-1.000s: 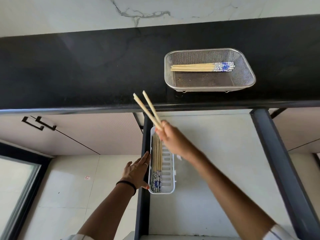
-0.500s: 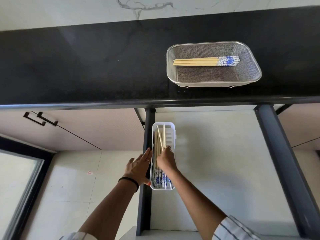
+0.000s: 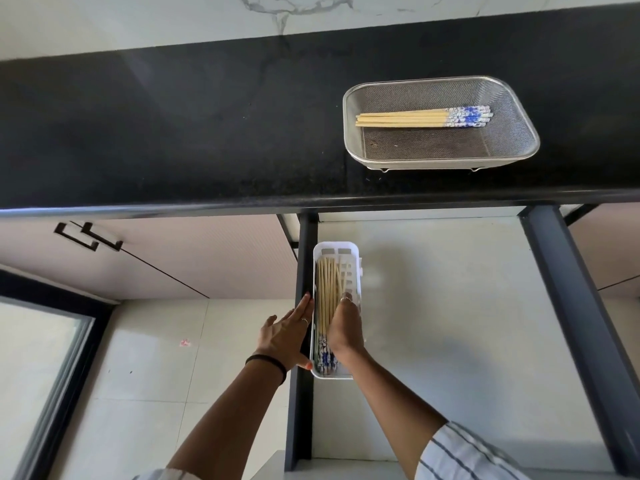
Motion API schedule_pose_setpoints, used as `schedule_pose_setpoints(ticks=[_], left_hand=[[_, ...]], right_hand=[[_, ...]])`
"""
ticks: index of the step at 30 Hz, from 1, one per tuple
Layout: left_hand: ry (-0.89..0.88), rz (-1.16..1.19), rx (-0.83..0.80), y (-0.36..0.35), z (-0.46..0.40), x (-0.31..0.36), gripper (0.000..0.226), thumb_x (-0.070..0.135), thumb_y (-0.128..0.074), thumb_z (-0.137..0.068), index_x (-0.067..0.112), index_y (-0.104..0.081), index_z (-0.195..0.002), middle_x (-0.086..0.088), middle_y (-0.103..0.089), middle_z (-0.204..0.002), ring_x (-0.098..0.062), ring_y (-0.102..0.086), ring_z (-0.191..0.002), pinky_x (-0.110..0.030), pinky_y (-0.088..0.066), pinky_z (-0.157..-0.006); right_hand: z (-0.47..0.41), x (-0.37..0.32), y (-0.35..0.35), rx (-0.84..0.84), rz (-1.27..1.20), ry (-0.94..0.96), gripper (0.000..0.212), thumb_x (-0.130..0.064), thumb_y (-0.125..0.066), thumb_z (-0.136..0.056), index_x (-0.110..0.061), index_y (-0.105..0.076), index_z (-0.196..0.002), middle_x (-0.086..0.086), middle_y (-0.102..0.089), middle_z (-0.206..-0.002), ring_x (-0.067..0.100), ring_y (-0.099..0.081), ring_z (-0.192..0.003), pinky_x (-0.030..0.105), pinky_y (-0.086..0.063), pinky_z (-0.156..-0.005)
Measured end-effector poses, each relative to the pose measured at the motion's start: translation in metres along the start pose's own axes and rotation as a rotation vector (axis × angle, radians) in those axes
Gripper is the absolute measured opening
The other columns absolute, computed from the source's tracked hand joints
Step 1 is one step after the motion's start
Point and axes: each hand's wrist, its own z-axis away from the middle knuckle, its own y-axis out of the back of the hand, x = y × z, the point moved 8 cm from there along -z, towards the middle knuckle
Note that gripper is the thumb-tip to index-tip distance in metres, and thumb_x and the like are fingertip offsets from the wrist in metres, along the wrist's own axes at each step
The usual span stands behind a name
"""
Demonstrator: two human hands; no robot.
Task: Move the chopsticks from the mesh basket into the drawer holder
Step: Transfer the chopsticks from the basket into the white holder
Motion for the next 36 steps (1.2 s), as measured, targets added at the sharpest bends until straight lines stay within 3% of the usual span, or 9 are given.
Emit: schedule_pose_setpoints(ticks=[11,16,21,28,33,36], left_hand=[[0.011,0.027,-0.017,-0.004,-0.002,-0.004,0.124,0.049,-0.078,-0.071,0.020,0.010,-0.154,0.011,0.021,-0.159,-0.012,-0.024,-0.146,-0.043,-0.020,-0.119],[0.012,0.026,-0.009,-0.003,-0.002,-0.004,0.125,0.048,-0.080,-0.070,0.021,0.008,-0.154,0.012,0.019,-0.160,-0.013,-0.028,-0.144,-0.043,-0.024,-0.118],[0.007,0.046,0.009,-0.004,-0.003,-0.006,0.125,0.050,-0.080,-0.069,0.022,0.008,-0.154,0.010,0.017,-0.160,-0.014,-0.035,-0.140,-0.041,-0.032,-0.114],[-0.007,0.042,0.008,-0.004,-0.003,-0.006,0.126,0.051,-0.079,-0.069,0.021,0.009,-0.154,0.011,0.020,-0.160,-0.013,-0.038,-0.138,-0.040,-0.037,-0.111],[-0.009,0.039,-0.006,-0.003,-0.001,-0.005,0.125,0.050,-0.079,-0.070,0.021,0.008,-0.154,0.013,0.021,-0.159,-0.014,-0.044,-0.133,-0.040,-0.037,-0.111],[-0.010,0.035,-0.012,-0.002,0.000,-0.004,0.124,0.049,-0.079,-0.070,0.020,0.007,-0.154,0.013,0.022,-0.158,-0.014,-0.045,-0.132,-0.039,-0.037,-0.111]], right_hand=[[0.014,0.001,0.001,0.049,-0.050,0.058,0.057,-0.016,-0.039,-0.101,-0.012,-0.014,-0.152,0.015,-0.044,-0.137,0.025,-0.048,-0.125,0.043,-0.048,-0.102],[0.005,-0.007,-0.002,-0.048,-0.026,0.122,0.057,-0.011,-0.045,-0.098,-0.007,-0.020,-0.150,0.011,-0.040,-0.147,0.027,-0.042,-0.133,0.038,-0.035,-0.113],[-0.001,-0.001,0.001,-0.104,-0.115,0.088,0.048,-0.004,-0.059,-0.089,-0.001,-0.043,-0.135,0.019,-0.055,-0.125,0.030,-0.052,-0.120,0.038,-0.046,-0.104],[0.003,0.009,-0.010,-0.146,0.053,0.039,0.062,0.000,-0.062,-0.088,0.000,-0.033,-0.142,0.019,-0.043,-0.131,0.030,-0.047,-0.123,0.032,-0.041,-0.107],[0.004,0.006,-0.014,-0.144,0.143,0.049,0.049,0.008,-0.050,-0.089,0.002,-0.040,-0.136,0.019,-0.044,-0.132,0.032,-0.049,-0.121,0.037,-0.042,-0.106],[0.006,0.003,-0.015,-0.147,0.115,0.075,0.051,0.010,-0.050,-0.088,0.001,-0.040,-0.138,0.016,-0.043,-0.136,0.033,-0.048,-0.125,0.039,-0.041,-0.107]])
